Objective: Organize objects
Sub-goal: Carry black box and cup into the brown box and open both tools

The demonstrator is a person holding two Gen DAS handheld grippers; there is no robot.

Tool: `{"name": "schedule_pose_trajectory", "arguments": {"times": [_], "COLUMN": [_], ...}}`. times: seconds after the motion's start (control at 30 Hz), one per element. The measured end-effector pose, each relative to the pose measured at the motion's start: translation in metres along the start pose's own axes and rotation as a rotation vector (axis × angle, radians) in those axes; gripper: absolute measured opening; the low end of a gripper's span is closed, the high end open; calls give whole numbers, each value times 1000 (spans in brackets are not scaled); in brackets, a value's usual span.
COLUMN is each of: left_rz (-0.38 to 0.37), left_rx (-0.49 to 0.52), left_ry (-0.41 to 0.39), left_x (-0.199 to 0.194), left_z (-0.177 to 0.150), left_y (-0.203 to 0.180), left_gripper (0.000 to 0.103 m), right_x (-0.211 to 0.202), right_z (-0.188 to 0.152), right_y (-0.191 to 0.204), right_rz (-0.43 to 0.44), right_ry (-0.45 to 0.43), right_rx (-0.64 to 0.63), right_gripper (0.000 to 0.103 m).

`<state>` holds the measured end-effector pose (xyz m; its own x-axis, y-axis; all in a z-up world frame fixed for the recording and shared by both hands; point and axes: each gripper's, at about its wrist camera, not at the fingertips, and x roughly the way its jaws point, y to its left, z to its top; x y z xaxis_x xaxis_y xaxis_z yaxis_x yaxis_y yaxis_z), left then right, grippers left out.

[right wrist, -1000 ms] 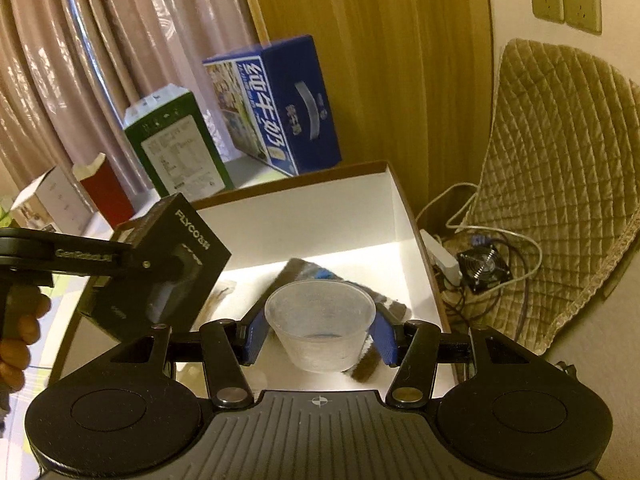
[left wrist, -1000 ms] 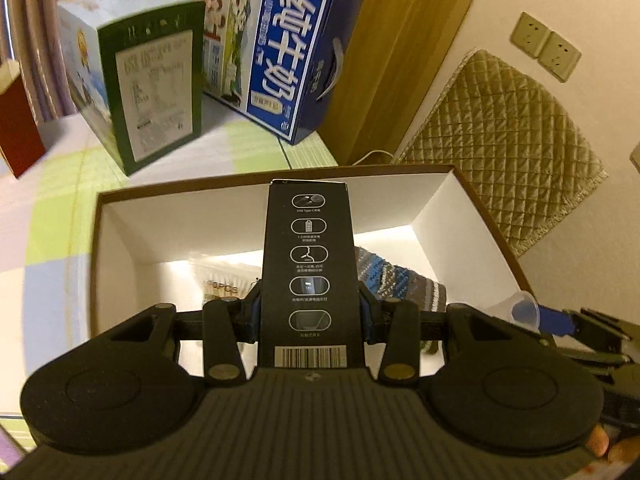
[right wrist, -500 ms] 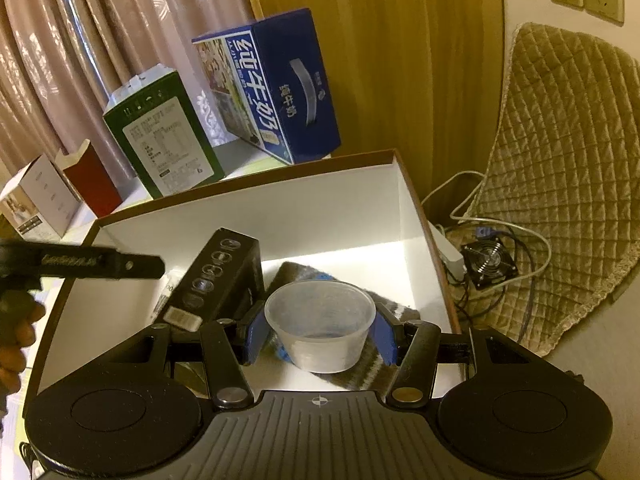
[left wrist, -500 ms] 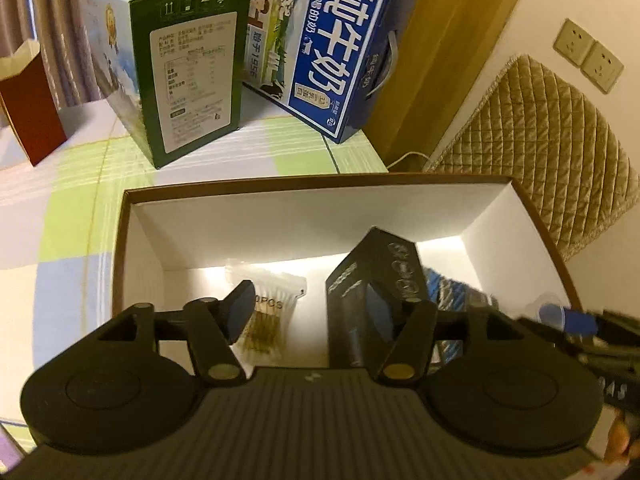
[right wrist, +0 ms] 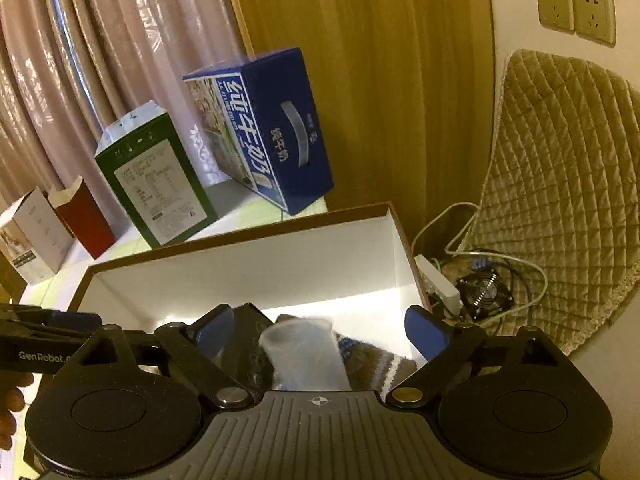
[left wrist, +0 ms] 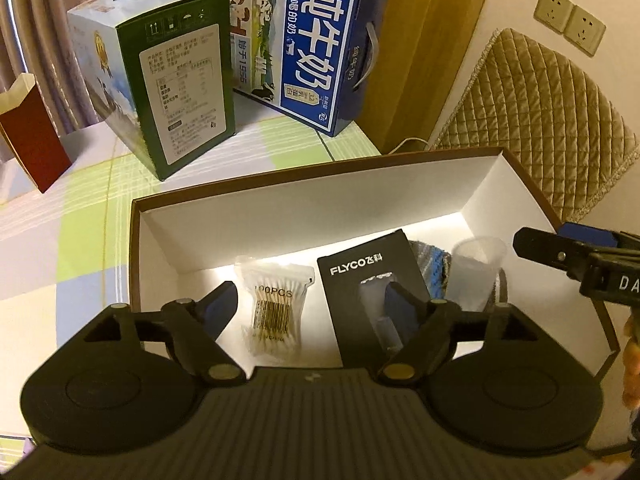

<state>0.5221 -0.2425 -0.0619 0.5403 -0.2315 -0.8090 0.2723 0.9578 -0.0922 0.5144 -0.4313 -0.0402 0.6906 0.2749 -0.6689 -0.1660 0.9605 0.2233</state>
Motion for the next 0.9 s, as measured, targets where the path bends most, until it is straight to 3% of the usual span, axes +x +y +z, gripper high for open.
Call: {"name": "schedule_pose_trajectory", "arguments": {"times": [0.07,0.3,0.9], "left_rz": [2,5,-3], "left_rx": [1,14,7], "left_ry": [1,1,-10], "left_x": [-3,-13,-44], "left_z": [-1,-7,-24], "left_y": [0,-2,-5], "left_gripper": [87,87,90], "right_x": [-1,-9,-39], "right_z": [-3,-19,-31], "right_y": [-1,1,17], "right_rz": [8,20,48], "right_ry": [20,63,60], "right_rx": [2,7,13], "right_gripper": [90,91,94]}}
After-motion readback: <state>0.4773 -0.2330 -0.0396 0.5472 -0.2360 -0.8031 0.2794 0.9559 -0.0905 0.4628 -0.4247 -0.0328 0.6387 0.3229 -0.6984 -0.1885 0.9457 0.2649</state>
